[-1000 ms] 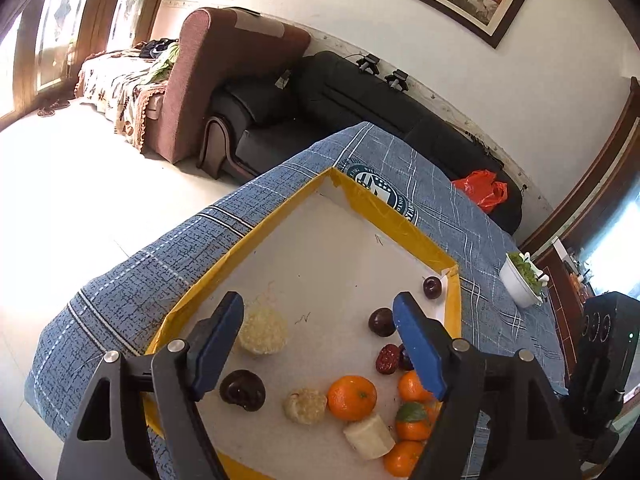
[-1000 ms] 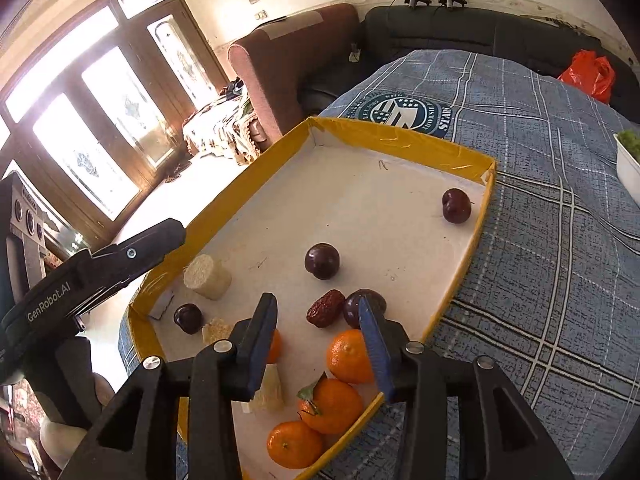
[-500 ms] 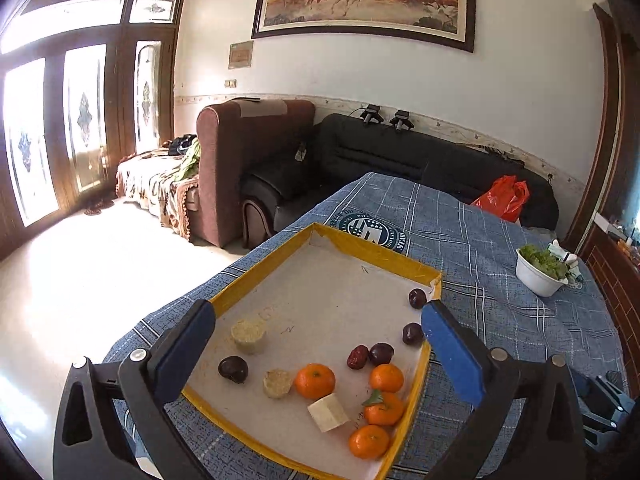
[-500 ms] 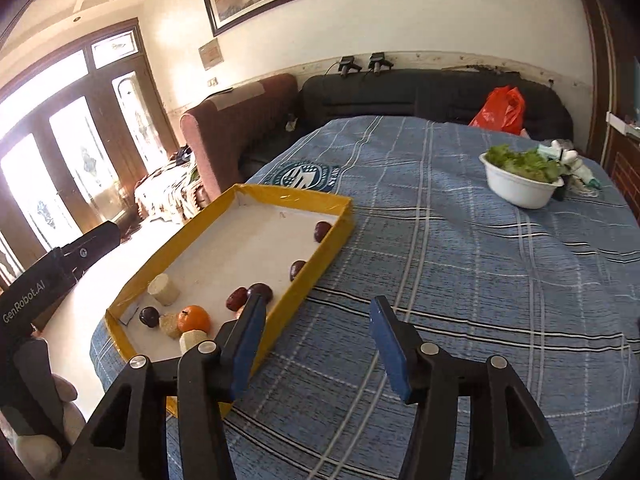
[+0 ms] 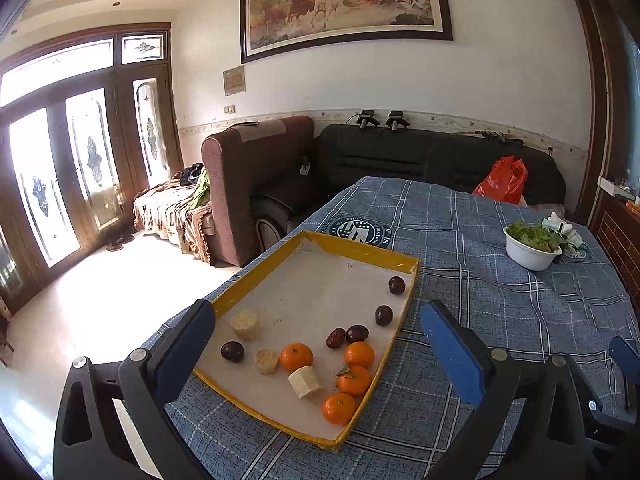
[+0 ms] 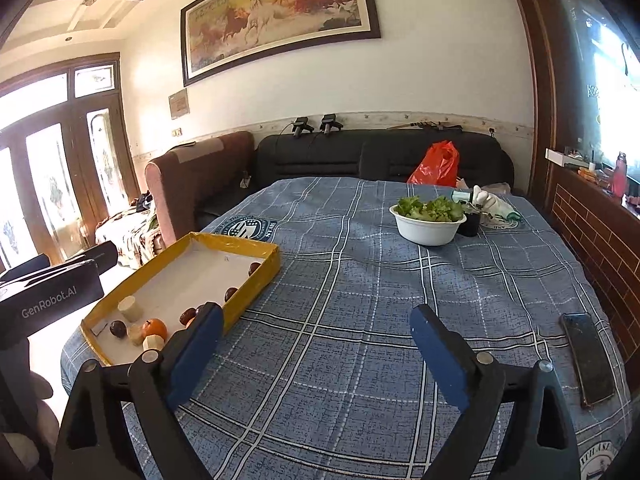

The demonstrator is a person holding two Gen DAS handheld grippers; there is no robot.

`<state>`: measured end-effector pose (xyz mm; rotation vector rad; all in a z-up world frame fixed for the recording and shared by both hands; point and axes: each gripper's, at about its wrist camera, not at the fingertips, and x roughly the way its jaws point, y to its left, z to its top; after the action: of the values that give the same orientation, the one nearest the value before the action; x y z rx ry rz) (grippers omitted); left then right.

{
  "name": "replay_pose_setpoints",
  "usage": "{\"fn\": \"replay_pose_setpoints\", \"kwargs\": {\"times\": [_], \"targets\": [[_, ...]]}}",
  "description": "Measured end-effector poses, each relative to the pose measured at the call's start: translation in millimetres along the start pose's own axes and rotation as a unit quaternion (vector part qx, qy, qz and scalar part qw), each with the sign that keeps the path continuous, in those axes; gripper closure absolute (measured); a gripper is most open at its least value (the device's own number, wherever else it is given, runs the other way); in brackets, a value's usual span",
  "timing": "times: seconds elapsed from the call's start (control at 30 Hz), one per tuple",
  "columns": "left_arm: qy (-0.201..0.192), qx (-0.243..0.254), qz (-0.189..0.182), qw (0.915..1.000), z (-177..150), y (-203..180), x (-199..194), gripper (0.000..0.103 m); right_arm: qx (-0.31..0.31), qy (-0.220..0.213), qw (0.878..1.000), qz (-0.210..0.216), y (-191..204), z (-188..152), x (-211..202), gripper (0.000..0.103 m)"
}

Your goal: Organize fruits

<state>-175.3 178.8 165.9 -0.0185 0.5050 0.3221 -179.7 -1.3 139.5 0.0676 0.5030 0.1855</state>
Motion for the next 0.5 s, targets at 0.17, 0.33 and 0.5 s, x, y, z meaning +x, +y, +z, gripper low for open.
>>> {"fn": "replay_pose_setpoints", "kwargs": {"times": [0.17, 0.33, 0.5], "targets": [[-0.01, 0.012, -0.007, 0.9999, -1, -9, -12, 0.0, 0.009, -0.006, 1.0, 0.004, -7, -3, -8, 0.005], [-0.009, 0.018, -0.013, 0.9997, -2, -11, -17, 0.0, 0.008, -0.007, 1.0, 0.006, -7, -4, -12, 0.005], [-0.005, 0.024, -0.021, 0.9995, -5, -12, -18, 0.0, 0.011, -0.004, 1.0, 0.008, -6, -6, -13, 0.005]]}}
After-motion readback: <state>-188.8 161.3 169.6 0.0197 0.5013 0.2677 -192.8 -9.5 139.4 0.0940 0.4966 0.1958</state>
